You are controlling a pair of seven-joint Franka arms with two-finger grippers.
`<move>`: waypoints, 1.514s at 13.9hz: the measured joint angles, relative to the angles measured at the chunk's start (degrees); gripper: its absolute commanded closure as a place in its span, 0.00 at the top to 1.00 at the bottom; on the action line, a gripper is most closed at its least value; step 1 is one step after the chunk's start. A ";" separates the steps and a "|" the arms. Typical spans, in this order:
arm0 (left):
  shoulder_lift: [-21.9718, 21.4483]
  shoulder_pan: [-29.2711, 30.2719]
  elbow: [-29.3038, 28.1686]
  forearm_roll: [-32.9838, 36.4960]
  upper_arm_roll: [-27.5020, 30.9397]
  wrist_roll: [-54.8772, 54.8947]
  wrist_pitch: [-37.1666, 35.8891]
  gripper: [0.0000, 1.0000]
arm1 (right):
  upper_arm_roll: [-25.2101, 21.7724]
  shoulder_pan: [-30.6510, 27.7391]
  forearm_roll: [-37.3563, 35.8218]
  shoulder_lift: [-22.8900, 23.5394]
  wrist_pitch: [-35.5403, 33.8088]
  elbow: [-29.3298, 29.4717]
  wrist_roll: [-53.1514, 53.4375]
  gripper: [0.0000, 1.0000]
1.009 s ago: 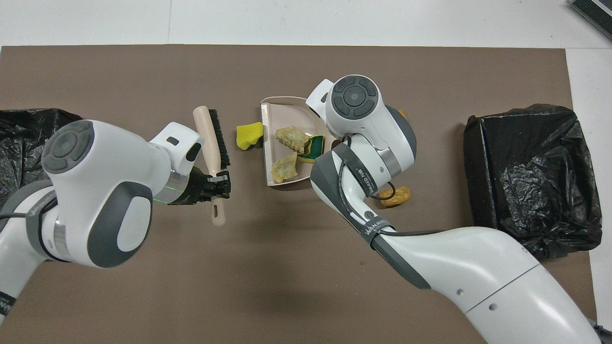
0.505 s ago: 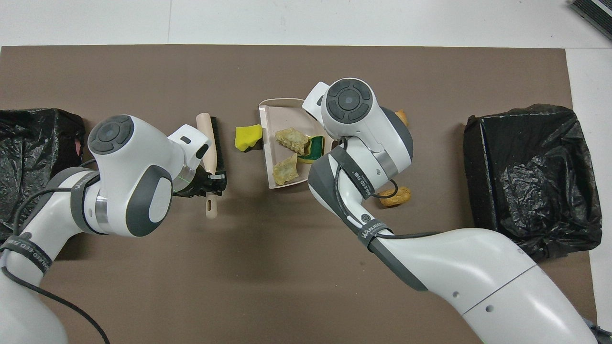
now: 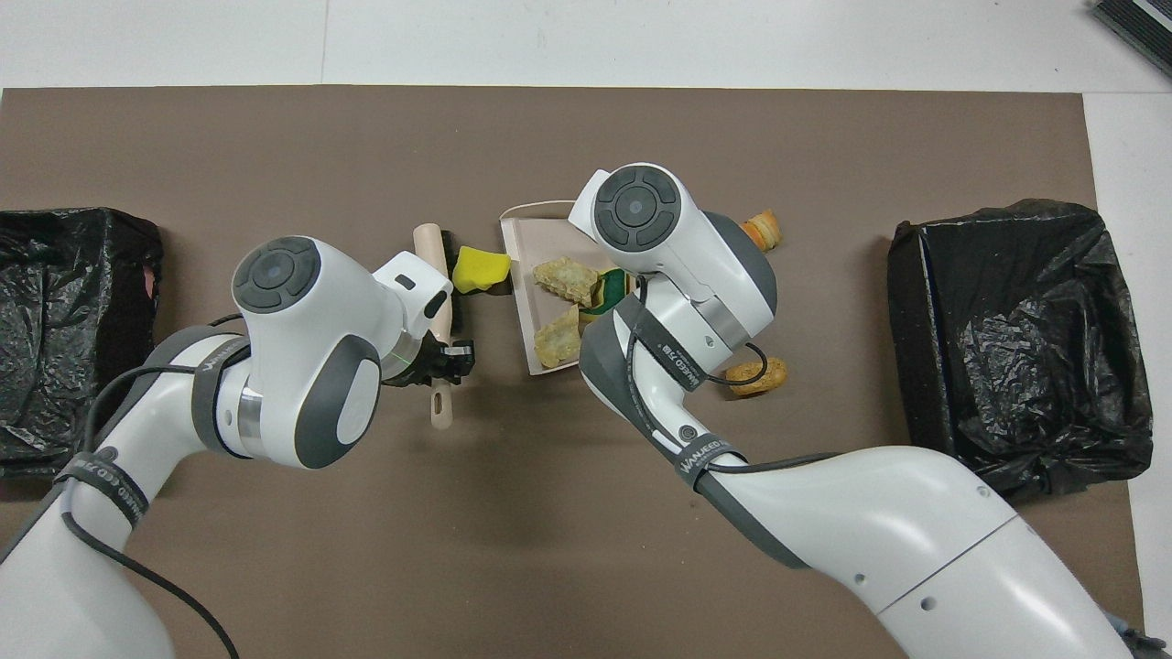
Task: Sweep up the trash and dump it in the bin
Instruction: 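Sweep the yellow sponge piece into the dustpan with the left gripper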
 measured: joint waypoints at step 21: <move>-4.73 1.57 1.98 -0.63 -2.62 -7.21 -4.76 0.00 | -0.14 -1.89 1.67 -0.23 0.27 0.02 -0.05 0.00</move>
